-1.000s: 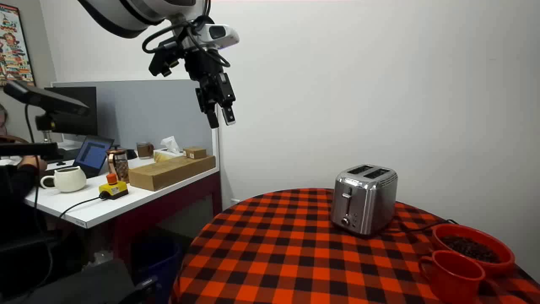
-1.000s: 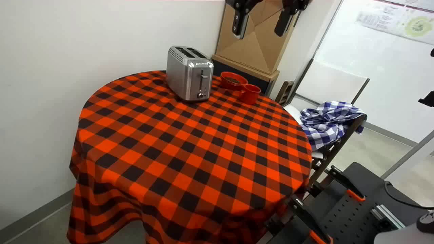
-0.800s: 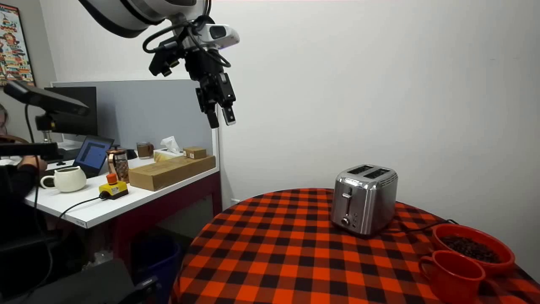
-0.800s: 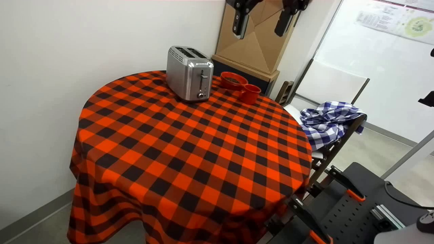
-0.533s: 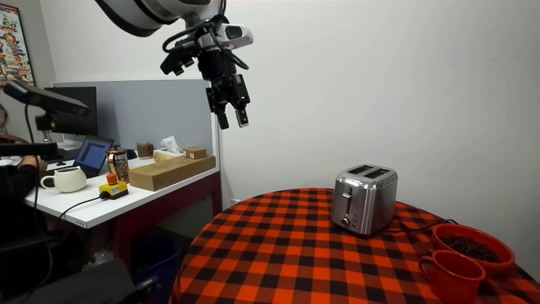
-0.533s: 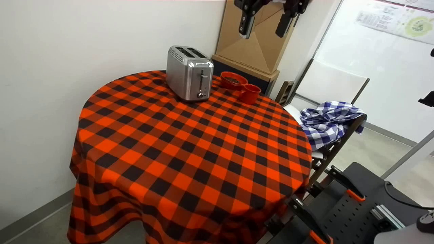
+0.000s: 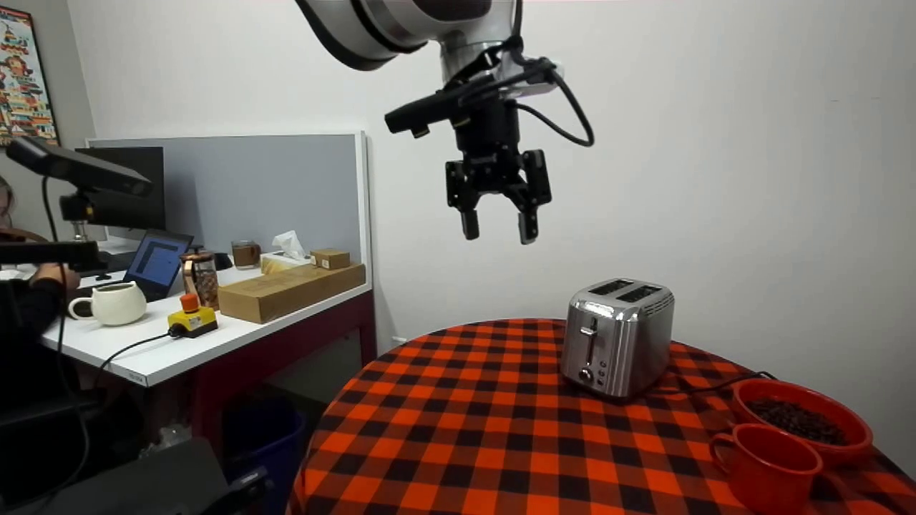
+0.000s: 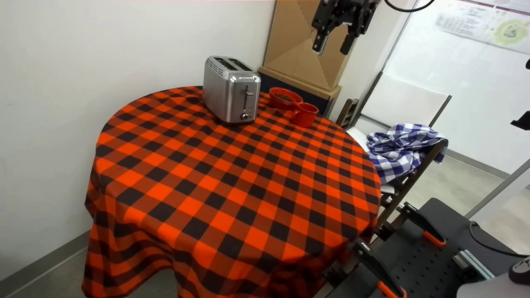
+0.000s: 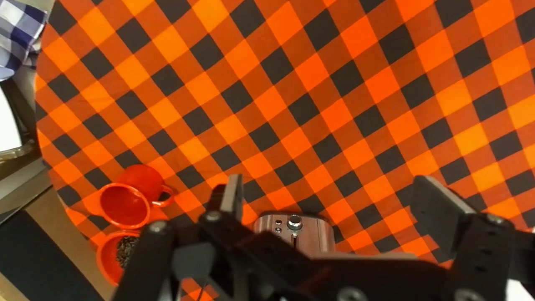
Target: Push down the slider of the toaster.
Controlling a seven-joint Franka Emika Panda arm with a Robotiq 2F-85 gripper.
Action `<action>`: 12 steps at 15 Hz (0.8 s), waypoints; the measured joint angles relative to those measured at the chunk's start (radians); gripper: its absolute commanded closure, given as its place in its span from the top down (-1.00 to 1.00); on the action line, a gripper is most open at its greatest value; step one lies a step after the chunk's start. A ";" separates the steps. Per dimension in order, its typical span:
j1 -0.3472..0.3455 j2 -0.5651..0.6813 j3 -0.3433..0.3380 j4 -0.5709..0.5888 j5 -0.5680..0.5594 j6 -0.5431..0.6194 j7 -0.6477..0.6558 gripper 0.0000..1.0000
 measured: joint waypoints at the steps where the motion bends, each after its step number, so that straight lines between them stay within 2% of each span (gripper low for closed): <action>1: -0.005 0.046 -0.017 0.030 0.000 0.009 -0.028 1.00; 7: -0.014 0.350 -0.061 0.259 -0.008 0.054 -0.098 1.00; 8: -0.014 0.400 -0.065 0.305 -0.015 0.060 -0.098 0.85; 10: -0.014 0.490 -0.069 0.396 -0.023 0.062 -0.099 0.33; 12: -0.013 0.568 -0.069 0.480 -0.024 0.062 -0.099 0.01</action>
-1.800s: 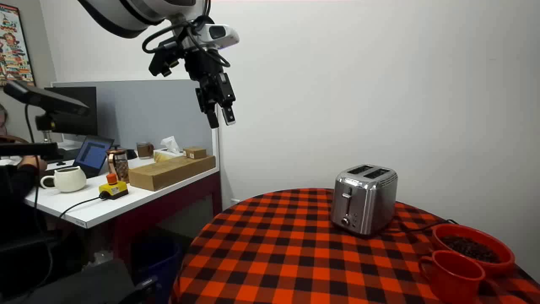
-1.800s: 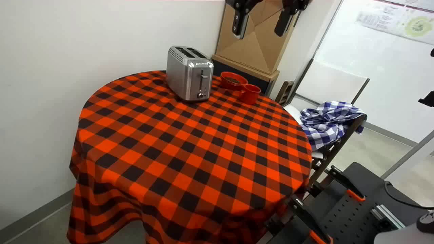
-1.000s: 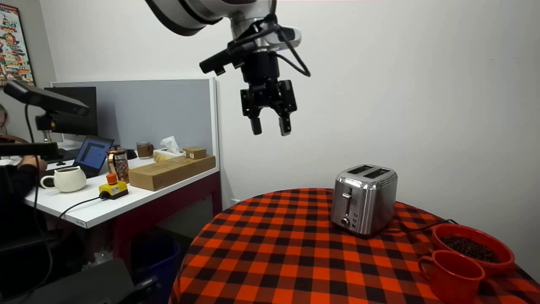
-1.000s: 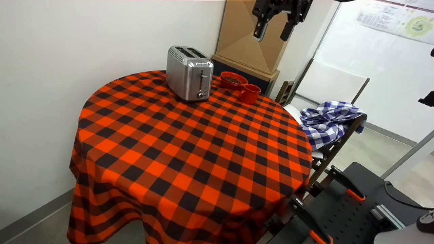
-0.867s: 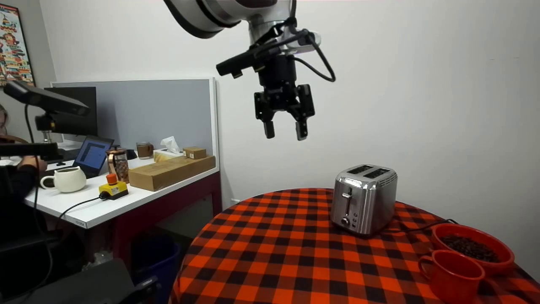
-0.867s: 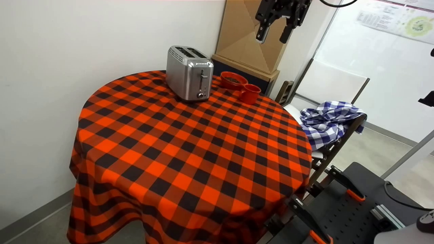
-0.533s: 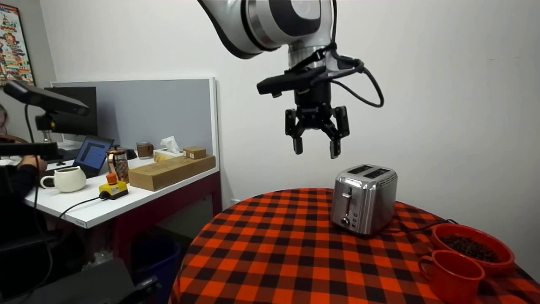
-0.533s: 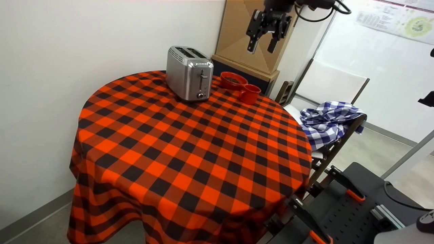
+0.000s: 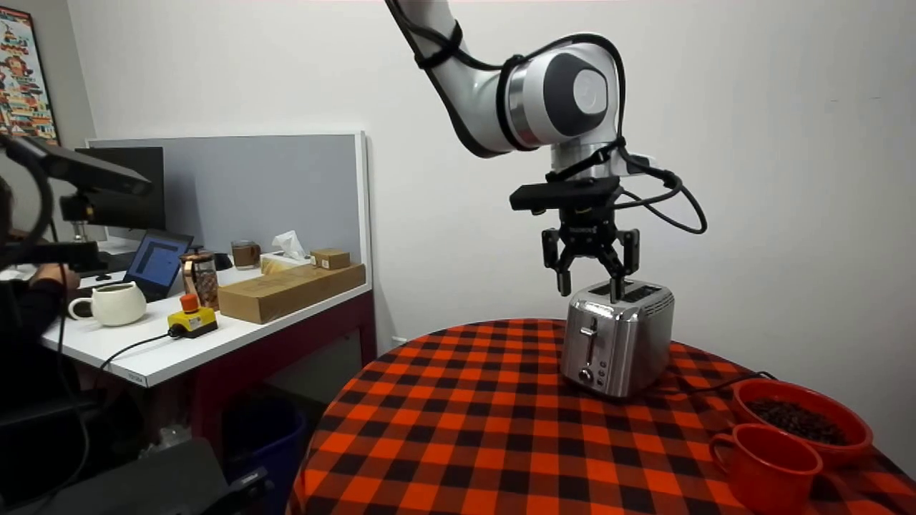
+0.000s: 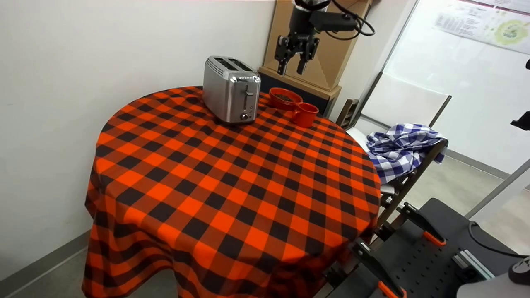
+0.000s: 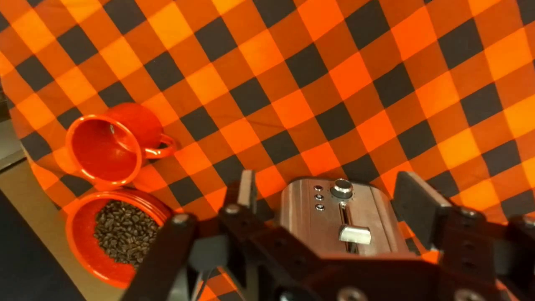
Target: Push down the slider of the toaster.
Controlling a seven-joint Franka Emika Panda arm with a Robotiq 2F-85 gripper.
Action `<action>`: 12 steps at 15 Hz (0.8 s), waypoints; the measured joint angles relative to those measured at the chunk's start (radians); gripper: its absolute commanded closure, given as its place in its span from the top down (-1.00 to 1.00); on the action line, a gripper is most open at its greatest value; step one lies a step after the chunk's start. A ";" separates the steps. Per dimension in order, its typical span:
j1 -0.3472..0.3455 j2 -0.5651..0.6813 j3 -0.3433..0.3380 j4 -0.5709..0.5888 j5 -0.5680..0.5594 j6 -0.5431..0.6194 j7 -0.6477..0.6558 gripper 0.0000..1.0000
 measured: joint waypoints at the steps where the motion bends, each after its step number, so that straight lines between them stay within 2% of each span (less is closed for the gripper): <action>1: 0.001 0.036 0.000 0.038 0.000 0.000 0.000 -0.13; 6: 0.013 0.196 -0.001 0.198 -0.009 0.000 0.001 -0.87; 9: 0.034 0.277 -0.002 0.268 -0.017 0.005 0.003 -1.00; 12: 0.065 0.343 -0.014 0.318 -0.041 0.042 0.012 -0.92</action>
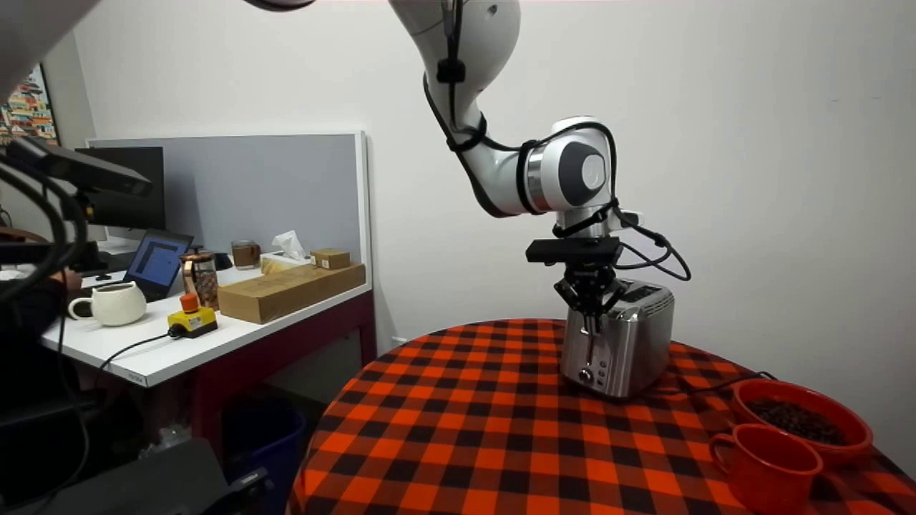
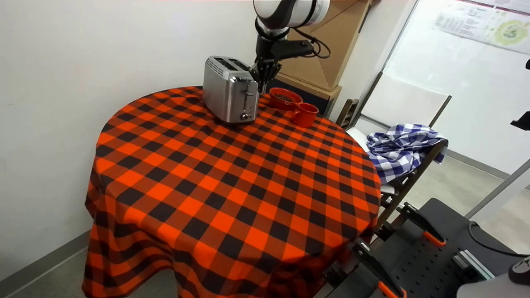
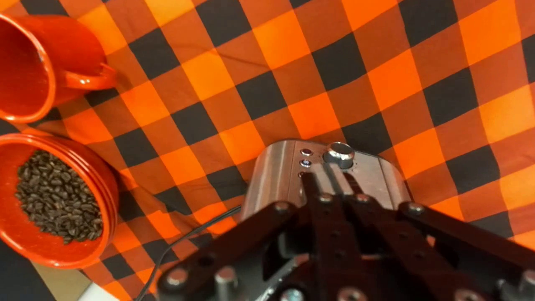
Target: Push down the slider of the toaster.
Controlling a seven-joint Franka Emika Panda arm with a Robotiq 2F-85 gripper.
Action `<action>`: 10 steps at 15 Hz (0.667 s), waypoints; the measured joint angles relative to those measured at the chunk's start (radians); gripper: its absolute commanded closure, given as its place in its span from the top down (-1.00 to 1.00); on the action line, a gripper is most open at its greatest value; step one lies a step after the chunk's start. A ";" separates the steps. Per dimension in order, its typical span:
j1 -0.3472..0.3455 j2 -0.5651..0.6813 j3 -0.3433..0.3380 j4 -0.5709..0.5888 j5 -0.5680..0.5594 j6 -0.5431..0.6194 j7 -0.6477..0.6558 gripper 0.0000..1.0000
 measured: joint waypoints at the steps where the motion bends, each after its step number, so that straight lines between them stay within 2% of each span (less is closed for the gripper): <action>1: 0.011 0.017 -0.008 0.013 -0.013 0.020 0.006 -0.92; 6: 0.057 0.068 -0.060 0.045 -0.056 0.116 0.041 -0.93; 10: 0.066 0.071 -0.073 0.051 -0.056 0.130 0.052 -0.94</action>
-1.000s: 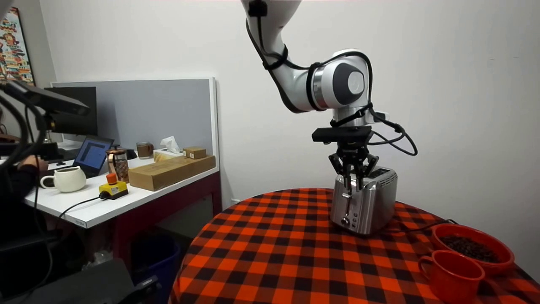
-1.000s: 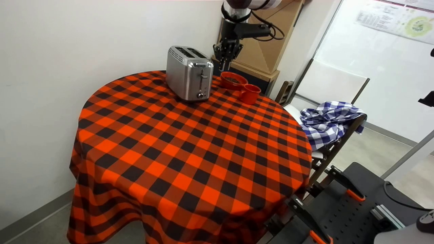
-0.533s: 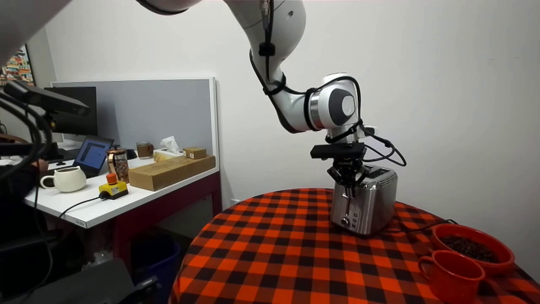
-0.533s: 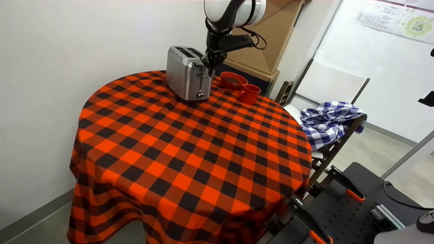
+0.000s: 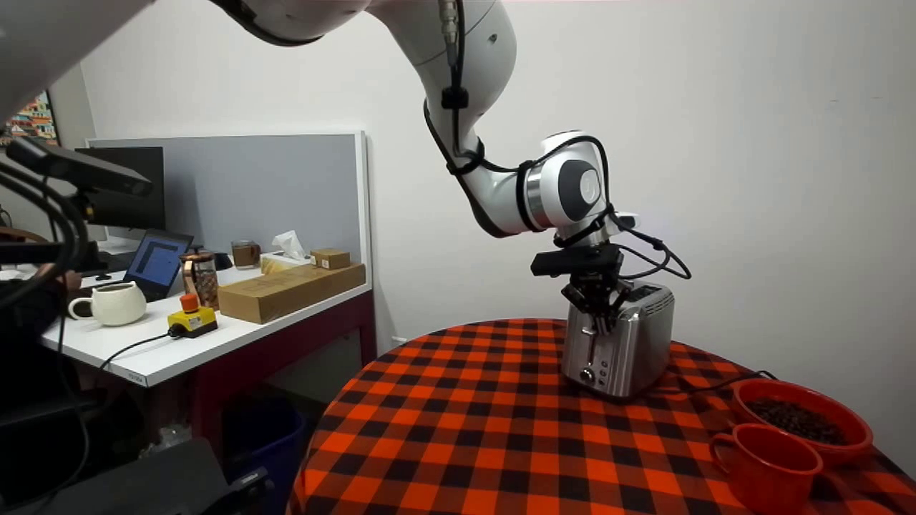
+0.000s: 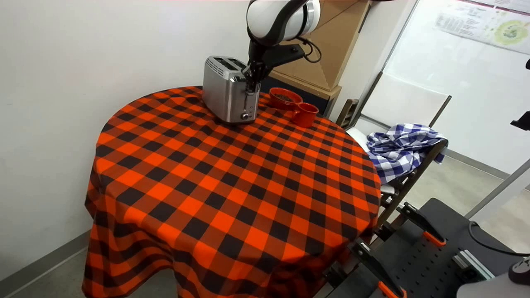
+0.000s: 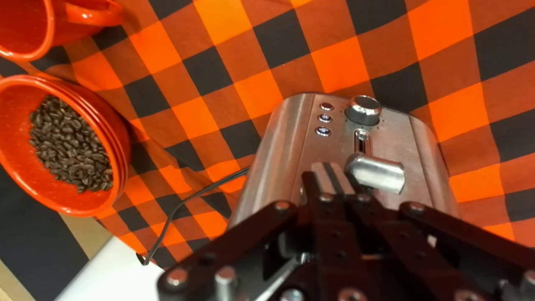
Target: Push down the slider of the toaster.
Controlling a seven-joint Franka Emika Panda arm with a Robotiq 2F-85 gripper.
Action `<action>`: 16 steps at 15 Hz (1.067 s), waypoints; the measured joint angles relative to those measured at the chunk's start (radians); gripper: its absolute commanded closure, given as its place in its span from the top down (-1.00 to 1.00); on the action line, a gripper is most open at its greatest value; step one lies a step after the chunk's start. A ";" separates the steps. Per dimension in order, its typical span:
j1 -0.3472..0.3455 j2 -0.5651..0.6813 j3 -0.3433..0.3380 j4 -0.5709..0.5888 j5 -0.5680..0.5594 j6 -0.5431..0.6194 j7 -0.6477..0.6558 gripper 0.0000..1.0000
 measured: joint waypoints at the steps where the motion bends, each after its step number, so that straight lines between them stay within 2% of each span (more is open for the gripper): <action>1: 0.000 0.000 0.000 0.002 0.000 0.000 0.000 -0.94; 16: 0.007 0.015 0.007 0.022 0.001 0.000 0.003 -0.93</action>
